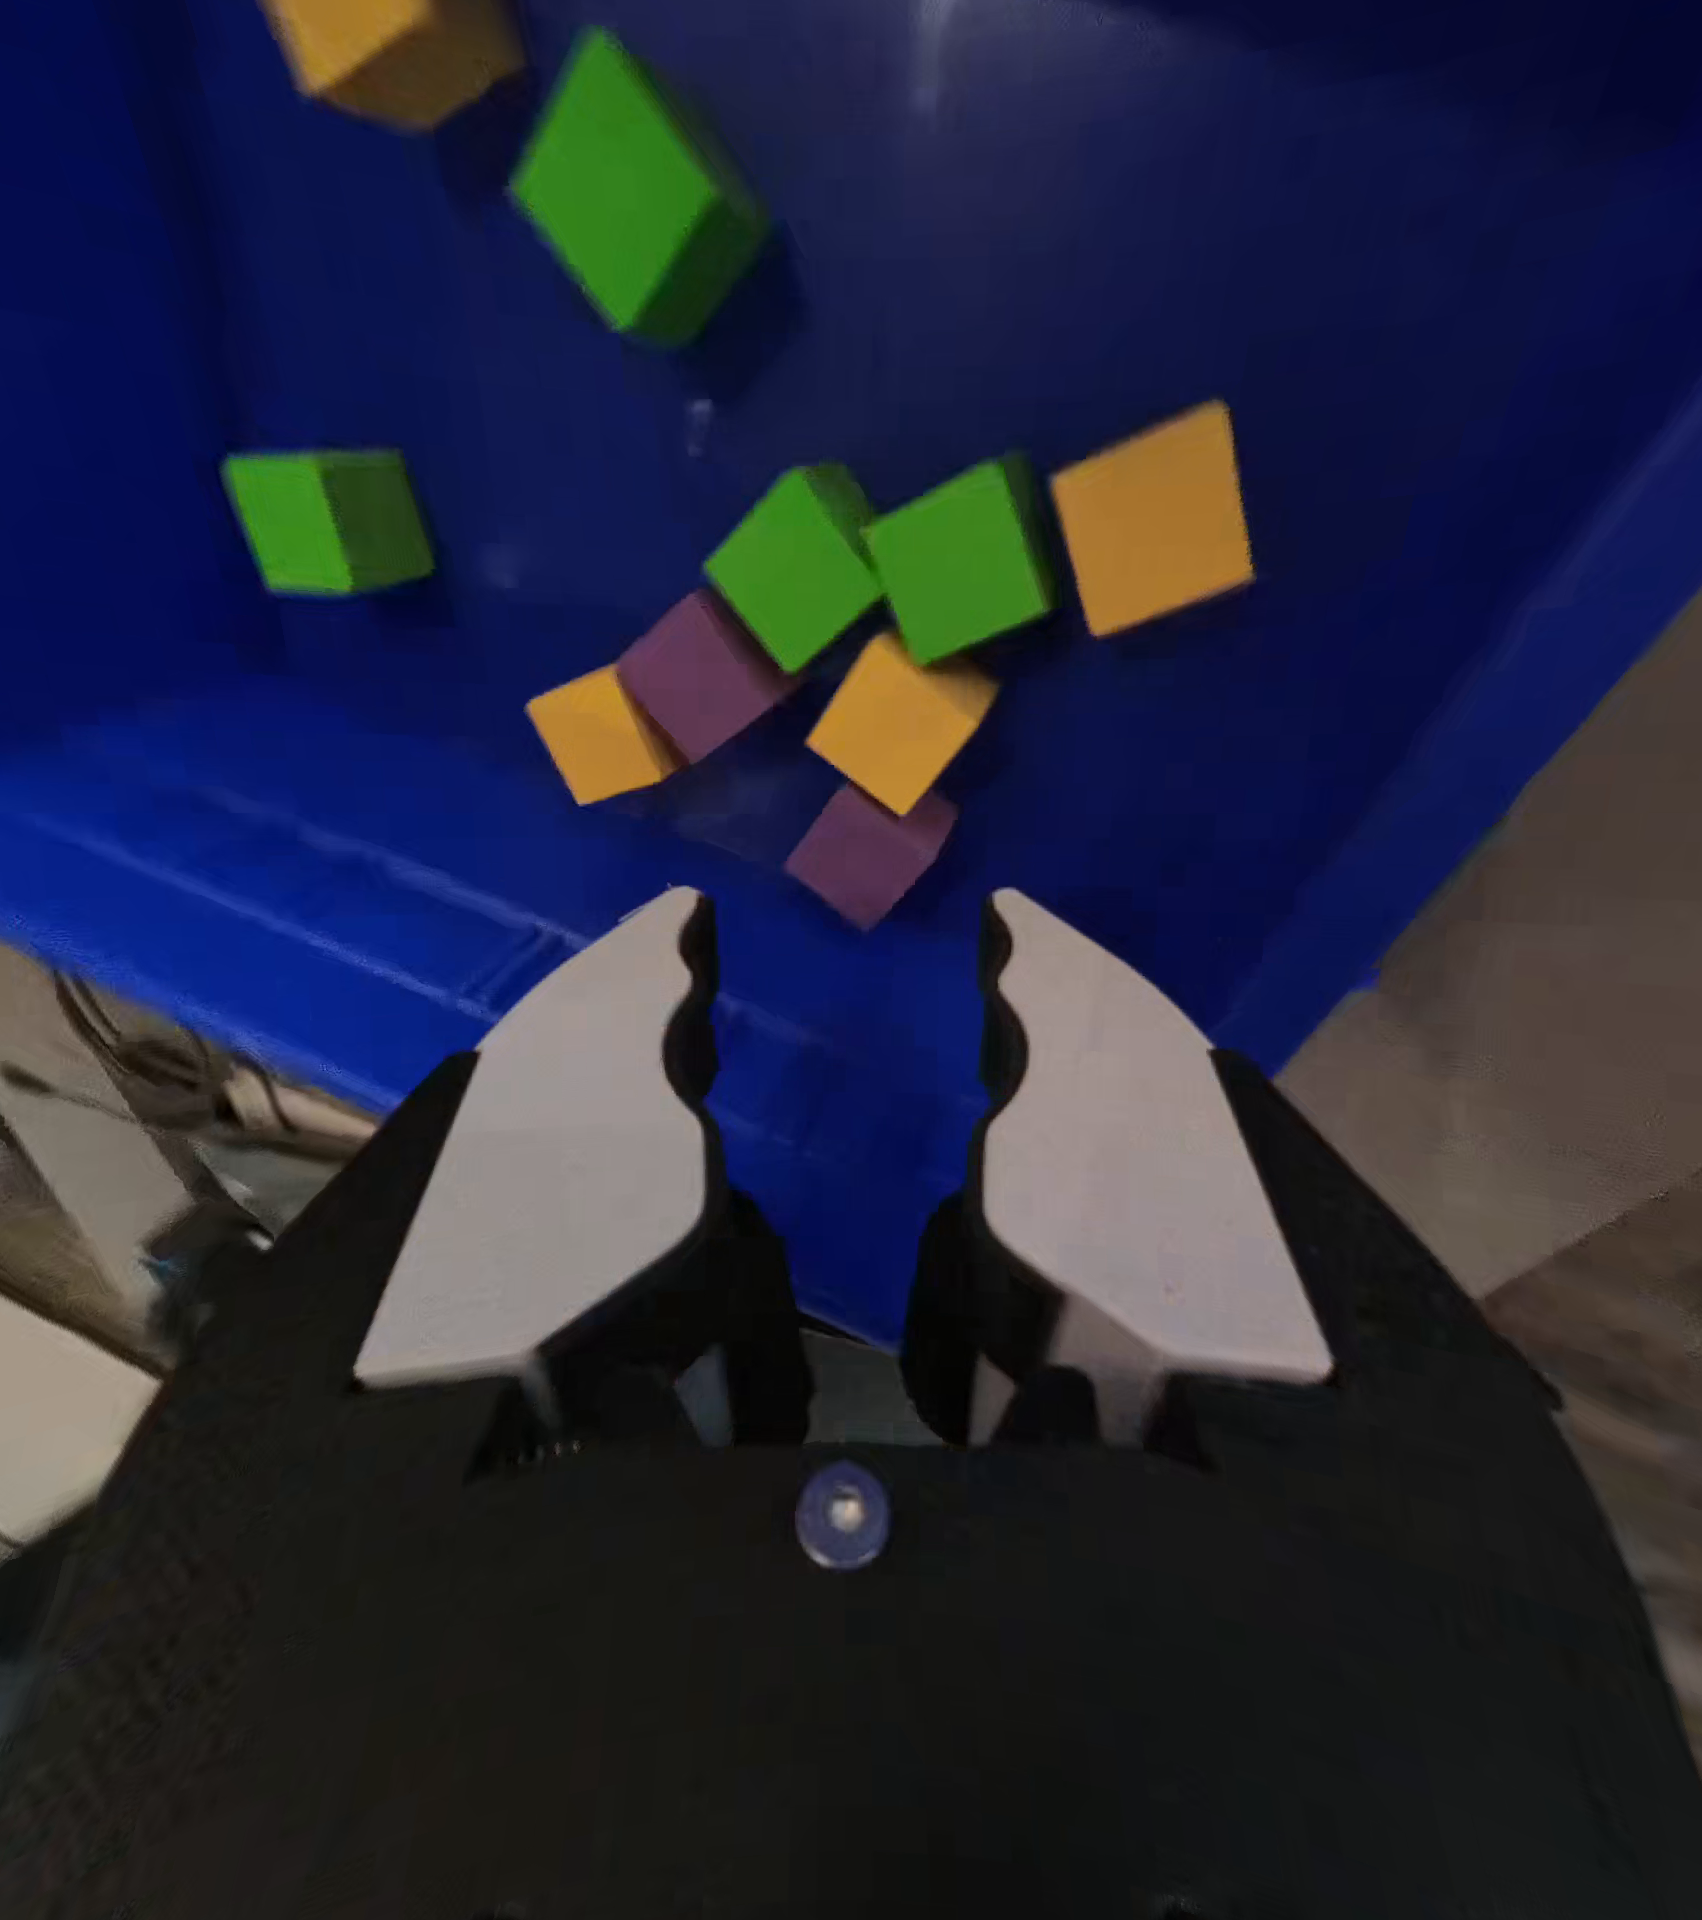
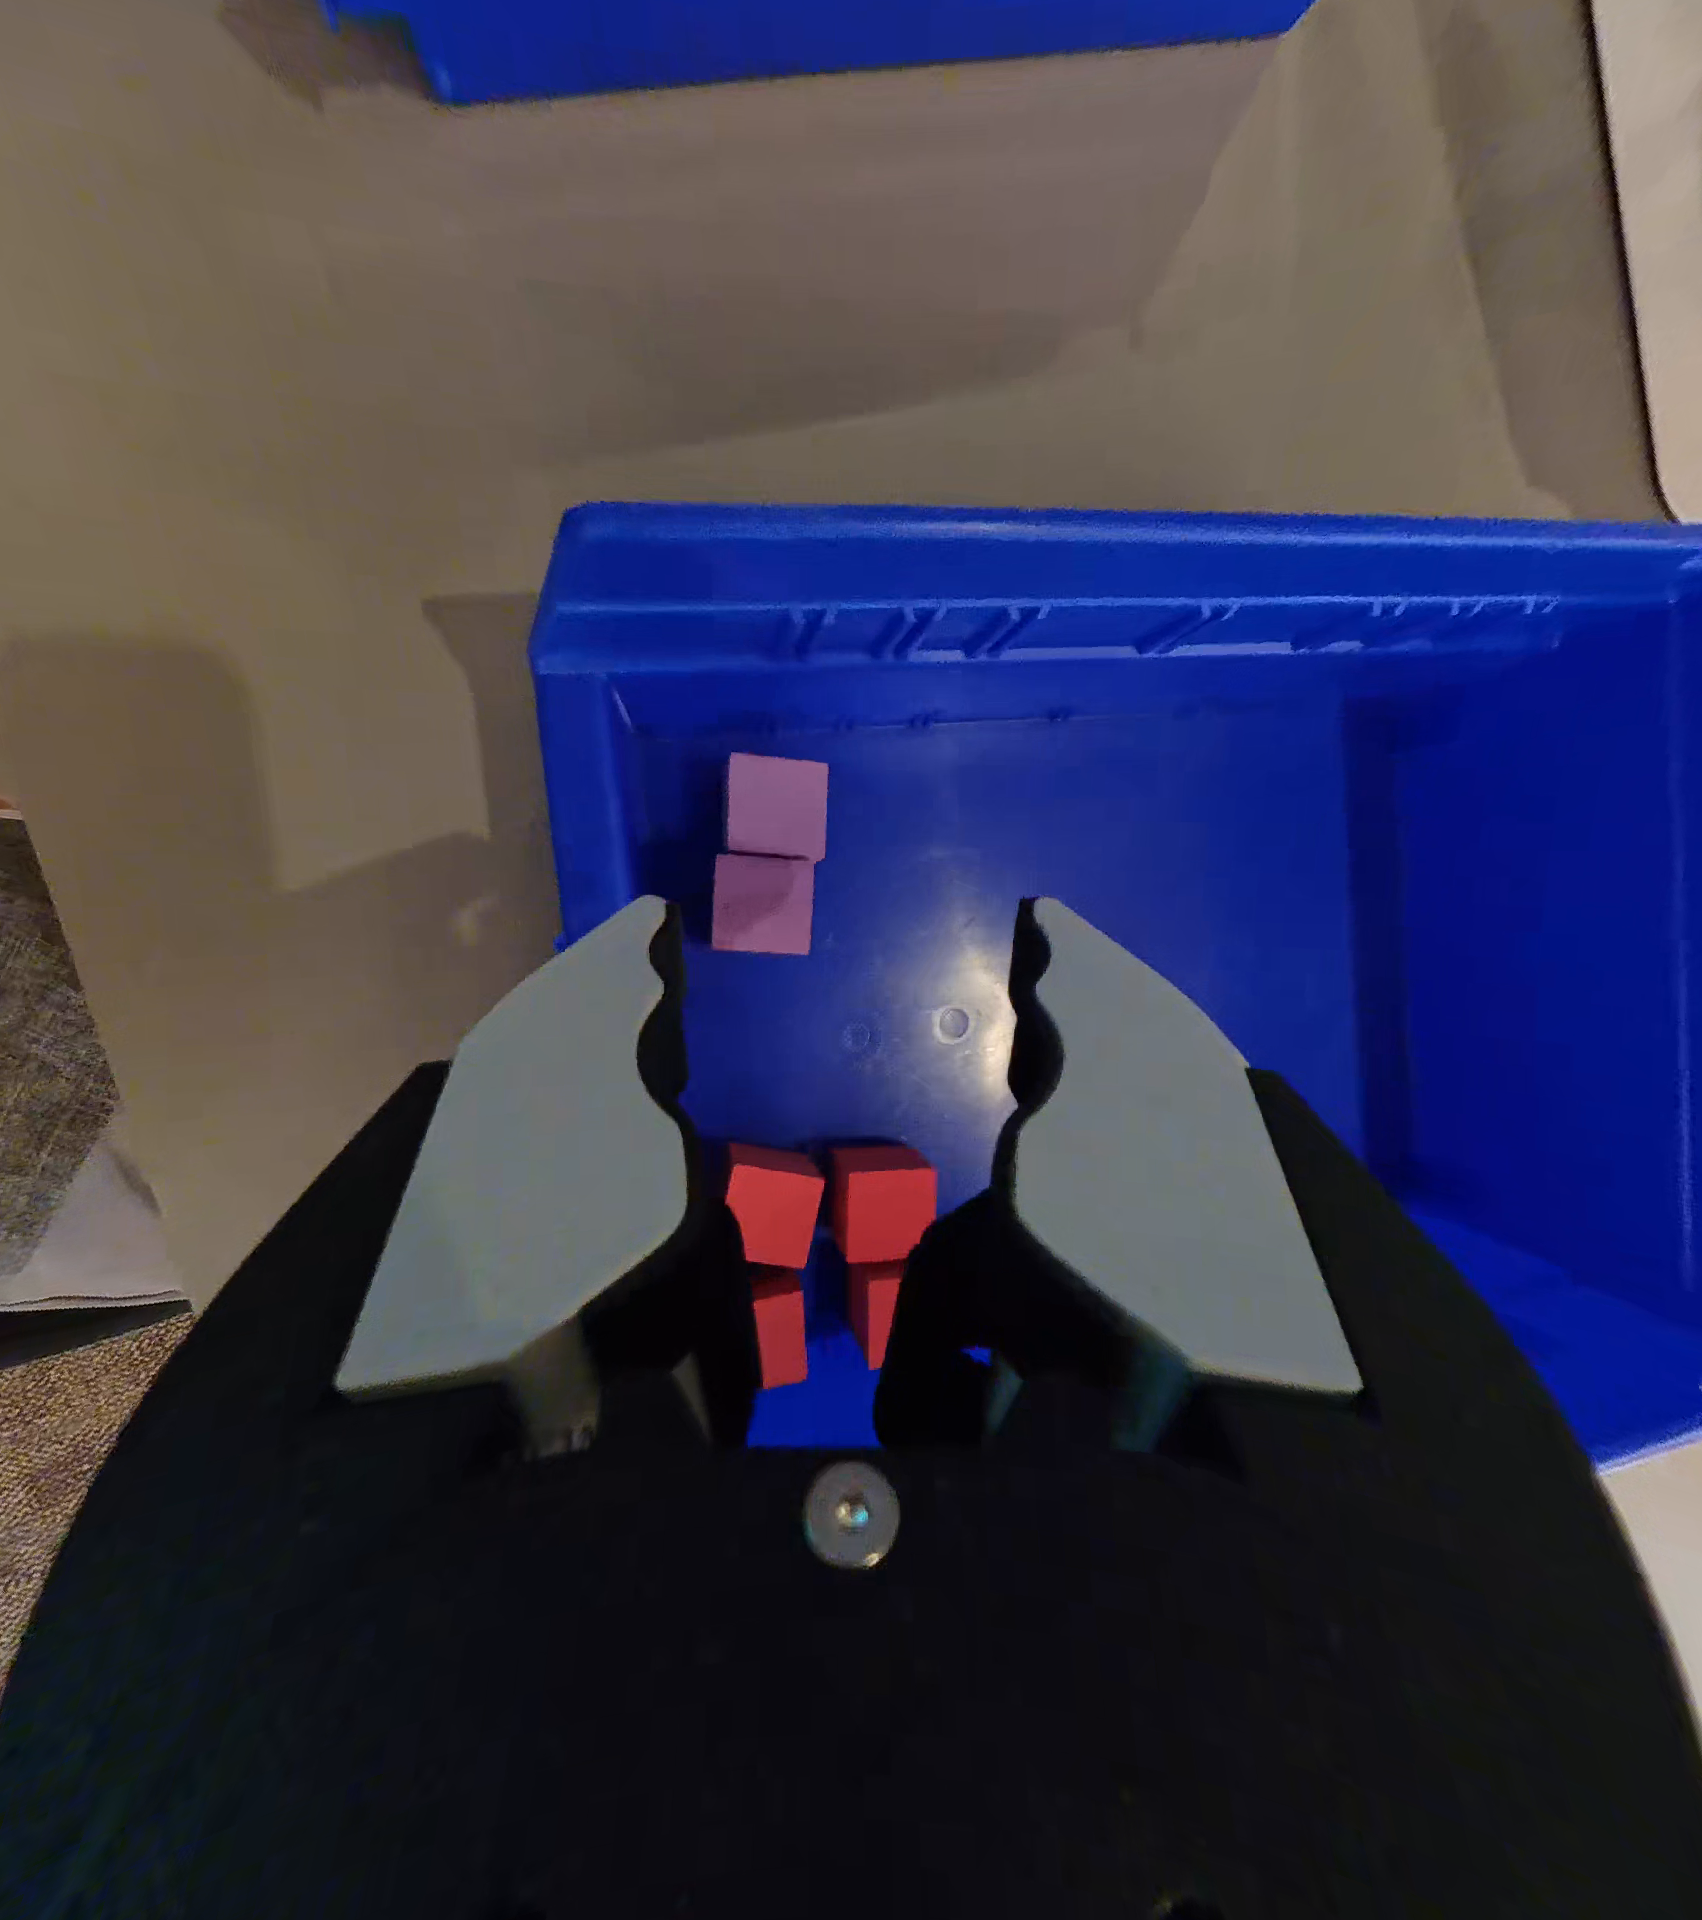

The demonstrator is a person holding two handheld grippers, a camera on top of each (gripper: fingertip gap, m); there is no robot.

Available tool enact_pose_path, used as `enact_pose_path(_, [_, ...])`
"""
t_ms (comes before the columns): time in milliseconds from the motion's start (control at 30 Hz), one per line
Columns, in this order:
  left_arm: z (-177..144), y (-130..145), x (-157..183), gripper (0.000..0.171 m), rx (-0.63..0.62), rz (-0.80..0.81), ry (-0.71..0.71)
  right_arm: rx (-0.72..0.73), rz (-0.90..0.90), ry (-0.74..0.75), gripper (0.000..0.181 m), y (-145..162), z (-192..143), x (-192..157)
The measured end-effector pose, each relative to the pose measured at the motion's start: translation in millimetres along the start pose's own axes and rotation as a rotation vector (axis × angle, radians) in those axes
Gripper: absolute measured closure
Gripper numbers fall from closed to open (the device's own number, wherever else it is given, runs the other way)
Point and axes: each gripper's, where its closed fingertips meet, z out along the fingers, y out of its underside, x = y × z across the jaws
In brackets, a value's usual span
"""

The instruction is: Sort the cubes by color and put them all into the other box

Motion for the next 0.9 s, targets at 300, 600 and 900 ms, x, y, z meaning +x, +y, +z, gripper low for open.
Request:
enact_pose_path(300, [24.8,13.8,6.9,0.121,-0.130,0.240,0.147,0.011,0.022,-0.006,0.120,3.4,0.3,-0.4])
enact_pose_path(600, [40.8,16.2,2.2,0.118,-0.198,0.313,0.139,-0.001,0.020,0.002,0.123,1.4,-1.1,-1.4])
enact_pose_path(900, [48.9,16.6,2.1,0.140,-0.227,0.310,0.139,-0.001,-0.002,0.018,0.125,-6.0,-4.6,-4.3])
